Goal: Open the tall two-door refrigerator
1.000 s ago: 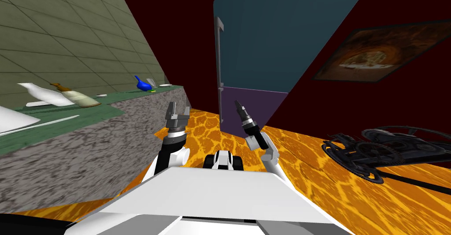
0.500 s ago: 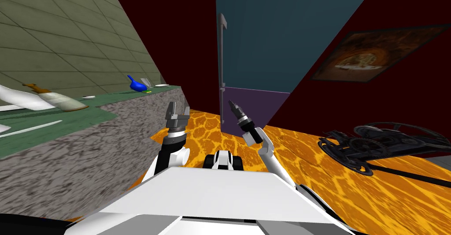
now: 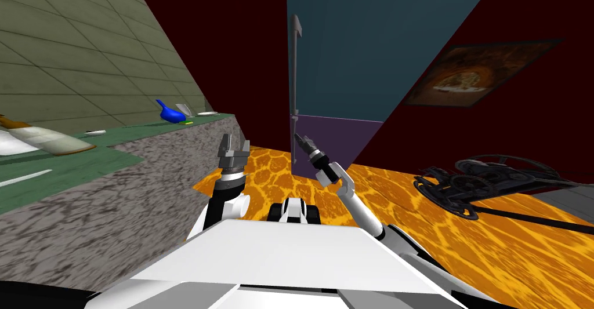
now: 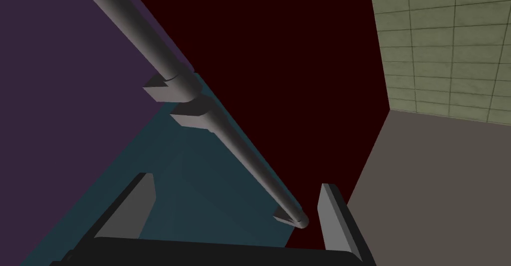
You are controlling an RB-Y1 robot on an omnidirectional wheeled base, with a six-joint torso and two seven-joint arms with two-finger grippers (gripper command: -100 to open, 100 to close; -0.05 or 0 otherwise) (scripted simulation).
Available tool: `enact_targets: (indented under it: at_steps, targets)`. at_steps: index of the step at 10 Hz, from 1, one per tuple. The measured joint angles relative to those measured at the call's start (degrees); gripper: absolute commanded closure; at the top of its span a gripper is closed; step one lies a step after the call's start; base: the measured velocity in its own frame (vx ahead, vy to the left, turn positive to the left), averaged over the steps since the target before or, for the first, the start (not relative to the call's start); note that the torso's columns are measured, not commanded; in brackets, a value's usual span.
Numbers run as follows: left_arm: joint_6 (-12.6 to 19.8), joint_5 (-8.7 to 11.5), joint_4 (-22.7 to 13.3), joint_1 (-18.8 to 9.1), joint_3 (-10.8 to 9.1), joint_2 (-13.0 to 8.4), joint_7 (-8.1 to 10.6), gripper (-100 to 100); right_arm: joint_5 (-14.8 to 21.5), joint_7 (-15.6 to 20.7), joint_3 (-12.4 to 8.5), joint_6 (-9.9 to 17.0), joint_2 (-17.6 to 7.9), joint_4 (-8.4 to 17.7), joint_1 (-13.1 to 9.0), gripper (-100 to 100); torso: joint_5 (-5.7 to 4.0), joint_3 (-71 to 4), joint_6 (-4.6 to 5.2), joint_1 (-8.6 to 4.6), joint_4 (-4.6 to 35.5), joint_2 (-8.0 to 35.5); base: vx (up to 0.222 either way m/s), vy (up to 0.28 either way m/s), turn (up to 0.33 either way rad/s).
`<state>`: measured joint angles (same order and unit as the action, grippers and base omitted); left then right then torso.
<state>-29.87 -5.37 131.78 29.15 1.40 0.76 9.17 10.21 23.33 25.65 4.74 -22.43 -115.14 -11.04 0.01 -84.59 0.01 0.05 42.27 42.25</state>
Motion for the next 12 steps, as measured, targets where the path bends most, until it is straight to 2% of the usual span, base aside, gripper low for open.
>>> enact_targets:
  at_steps: [4, 9, 12]
  targets:
    - [0.0, 0.0, 0.0, 0.0, 0.0, 0.0, 0.0, 0, 1.5, 2.3, 3.5, 4.4, -2.5, 2.9, -5.8, -100, -0.02, 0.0, 0.01, -0.07, 0.0, 0.0, 0.022, 0.101, -0.088]
    - [0.0, 0.0, 0.0, 0.0, 0.0, 0.0, 0.0, 0, 3.6, 5.2, 7.5, 8.6, -5.3, 7.3, -12.3, -100, -0.03, 0.0, -0.01, -0.13, 0.0, 0.1, 0.024, 0.108, -0.084]
    - [0.0, 0.0, 0.0, 0.0, 0.0, 0.0, 0.0, 0, 5.2, 7.5, 10.9, 12.7, -7.7, 10.6, -17.5, -100, 0.01, 0.0, -0.04, -0.03, 0.0, 0.0, 0.02, 0.144, -0.112]
